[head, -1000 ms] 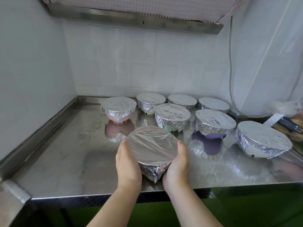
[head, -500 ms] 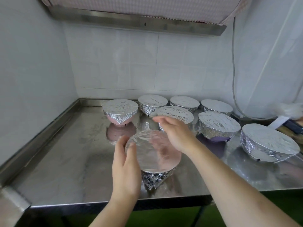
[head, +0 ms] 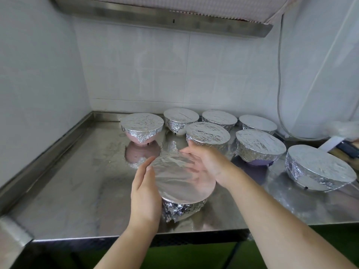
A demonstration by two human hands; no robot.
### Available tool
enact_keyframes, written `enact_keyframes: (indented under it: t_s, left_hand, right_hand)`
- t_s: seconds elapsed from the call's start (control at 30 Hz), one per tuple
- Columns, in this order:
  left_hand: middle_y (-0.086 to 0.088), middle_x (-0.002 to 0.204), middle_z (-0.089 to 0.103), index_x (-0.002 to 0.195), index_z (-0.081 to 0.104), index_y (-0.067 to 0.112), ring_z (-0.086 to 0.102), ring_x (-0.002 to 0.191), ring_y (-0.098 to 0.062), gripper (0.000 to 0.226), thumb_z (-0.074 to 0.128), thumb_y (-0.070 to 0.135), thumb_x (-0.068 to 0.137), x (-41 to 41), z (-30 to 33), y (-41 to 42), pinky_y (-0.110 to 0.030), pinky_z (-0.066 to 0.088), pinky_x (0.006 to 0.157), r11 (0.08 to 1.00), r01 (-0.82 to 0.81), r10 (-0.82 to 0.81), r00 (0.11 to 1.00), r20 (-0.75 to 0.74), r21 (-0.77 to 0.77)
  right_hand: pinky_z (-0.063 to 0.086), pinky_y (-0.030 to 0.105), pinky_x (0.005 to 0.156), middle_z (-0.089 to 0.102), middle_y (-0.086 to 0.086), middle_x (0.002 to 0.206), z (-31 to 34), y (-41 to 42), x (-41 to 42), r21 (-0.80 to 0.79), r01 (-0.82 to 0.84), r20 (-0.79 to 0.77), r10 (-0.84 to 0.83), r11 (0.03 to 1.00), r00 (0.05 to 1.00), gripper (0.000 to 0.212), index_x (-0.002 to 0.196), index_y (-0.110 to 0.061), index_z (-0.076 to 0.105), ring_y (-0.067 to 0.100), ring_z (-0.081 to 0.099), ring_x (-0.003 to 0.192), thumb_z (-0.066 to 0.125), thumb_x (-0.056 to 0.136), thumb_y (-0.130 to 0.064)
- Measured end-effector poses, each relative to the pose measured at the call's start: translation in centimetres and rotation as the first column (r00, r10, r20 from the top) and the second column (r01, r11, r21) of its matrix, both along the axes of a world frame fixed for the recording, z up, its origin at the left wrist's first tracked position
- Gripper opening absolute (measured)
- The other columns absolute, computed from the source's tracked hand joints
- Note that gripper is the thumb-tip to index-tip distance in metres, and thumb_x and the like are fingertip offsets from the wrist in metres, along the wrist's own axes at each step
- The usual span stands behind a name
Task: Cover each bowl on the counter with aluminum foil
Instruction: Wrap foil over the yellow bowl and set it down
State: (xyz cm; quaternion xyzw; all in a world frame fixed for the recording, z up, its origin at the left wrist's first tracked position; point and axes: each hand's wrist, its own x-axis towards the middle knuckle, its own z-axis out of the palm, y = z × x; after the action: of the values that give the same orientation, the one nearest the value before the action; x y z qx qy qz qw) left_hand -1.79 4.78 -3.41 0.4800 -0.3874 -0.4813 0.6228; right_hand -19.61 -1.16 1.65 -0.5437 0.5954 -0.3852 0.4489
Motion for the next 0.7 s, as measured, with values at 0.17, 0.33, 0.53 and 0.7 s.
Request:
enact_keyframes:
  t_s: [0.17, 0.33, 0.53, 0.7]
  left_hand:
    - [0.007, 0.127, 0.074, 0.120, 0.077, 0.032, 0.067, 0.123, -0.015, 0.033, 0.051, 0.045, 0.104, 0.5, 0.8, -0.5, -0.047, 0.045, 0.115, 0.992, 0.084, -0.073, 0.991, -0.109, 0.097]
    - [0.008, 0.110, 0.079, 0.104, 0.081, 0.033, 0.072, 0.111, -0.018, 0.037, 0.048, 0.051, 0.106, 0.4, 1.6, -0.3, -0.046, 0.049, 0.109, 0.983, 0.046, -0.020, 0.989, -0.143, 0.178]
    - [0.016, 0.148, 0.052, 0.150, 0.049, 0.033, 0.046, 0.137, -0.008, 0.044, 0.045, 0.043, 0.108, -0.1, 1.7, 3.2, -0.030, 0.033, 0.112, 0.991, -0.131, 0.131, 0.991, 0.003, 0.015]
    - [0.019, 0.153, 0.049, 0.153, 0.046, 0.039, 0.042, 0.144, -0.007, 0.045, 0.041, 0.044, 0.108, -1.5, 1.1, 2.7, -0.040, 0.031, 0.124, 0.994, -0.110, 0.110, 0.994, -0.006, 0.001]
  right_hand:
    - [0.060, 0.031, 0.087, 0.081, -0.004, 0.111, -1.1, 2.1, -0.3, 0.059, 0.096, 0.227, -0.107, 0.994, 0.968, 0.048, 0.125, -0.015, 0.074, 0.013, 0.078, 0.101, 0.040, 0.112, -0.049]
    - [0.059, 0.029, 0.064, 0.082, 0.000, 0.083, -1.6, 2.8, -0.1, 0.088, 0.213, 0.365, -0.230, 0.973, 0.902, 0.038, 0.110, -0.016, 0.076, 0.014, 0.078, 0.069, 0.048, 0.112, -0.042]
    - [0.062, 0.044, 0.082, 0.080, 0.015, 0.110, -1.6, 3.5, 1.1, 0.104, 0.354, 0.520, -0.354, 0.930, 0.777, 0.032, 0.119, -0.014, 0.077, 0.032, 0.079, 0.091, 0.055, 0.108, -0.036]
    - [0.062, 0.041, 0.082, 0.081, 0.007, 0.106, -2.4, 5.2, 3.2, 0.139, 0.433, 0.589, -0.426, 0.891, 0.687, 0.032, 0.116, -0.024, 0.077, 0.029, 0.079, 0.093, 0.051, 0.107, -0.040]
